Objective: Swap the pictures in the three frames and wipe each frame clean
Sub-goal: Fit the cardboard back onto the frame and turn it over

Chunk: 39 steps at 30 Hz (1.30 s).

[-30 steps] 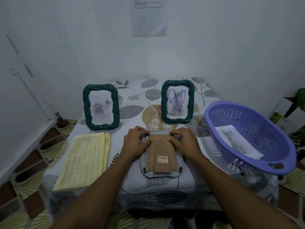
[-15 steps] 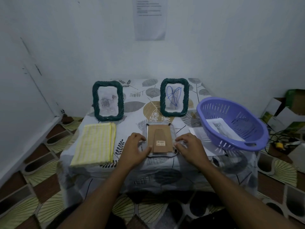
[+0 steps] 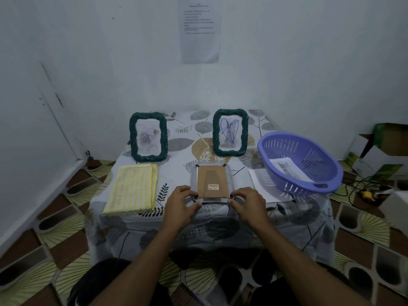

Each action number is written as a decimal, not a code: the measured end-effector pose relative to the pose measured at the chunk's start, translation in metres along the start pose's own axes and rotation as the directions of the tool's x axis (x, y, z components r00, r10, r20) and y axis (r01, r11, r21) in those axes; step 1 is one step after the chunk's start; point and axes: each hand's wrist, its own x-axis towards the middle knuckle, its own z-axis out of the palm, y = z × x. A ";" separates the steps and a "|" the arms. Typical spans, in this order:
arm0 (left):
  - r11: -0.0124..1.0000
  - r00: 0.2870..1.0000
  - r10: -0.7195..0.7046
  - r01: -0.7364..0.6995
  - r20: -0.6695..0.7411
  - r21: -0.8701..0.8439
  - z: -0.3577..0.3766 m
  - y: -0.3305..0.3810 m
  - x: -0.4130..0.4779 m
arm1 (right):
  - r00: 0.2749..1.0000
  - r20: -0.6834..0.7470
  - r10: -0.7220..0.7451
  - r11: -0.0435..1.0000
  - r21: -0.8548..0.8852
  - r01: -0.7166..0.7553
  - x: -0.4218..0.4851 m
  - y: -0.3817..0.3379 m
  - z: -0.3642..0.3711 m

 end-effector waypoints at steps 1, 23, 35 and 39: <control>1.000 1.000 -0.002 0.002 -0.003 0.003 0.001 0.000 0.000 | 1.000 0.003 0.003 1.000 -0.007 -0.003 0.000 0.000 0.000; 0.991 0.993 0.102 -0.106 0.062 0.076 -0.007 0.007 0.023 | 0.989 0.039 0.140 0.979 0.143 -0.144 0.018 -0.017 -0.009; 0.987 0.981 -0.017 -0.015 0.192 0.160 0.015 0.041 0.068 | 0.954 0.046 0.296 0.765 0.587 -0.266 0.049 -0.043 -0.013; 0.941 0.943 -0.140 0.222 0.302 -0.256 -0.001 0.067 0.081 | 0.972 0.132 0.194 0.596 0.771 -0.224 0.060 -0.069 -0.023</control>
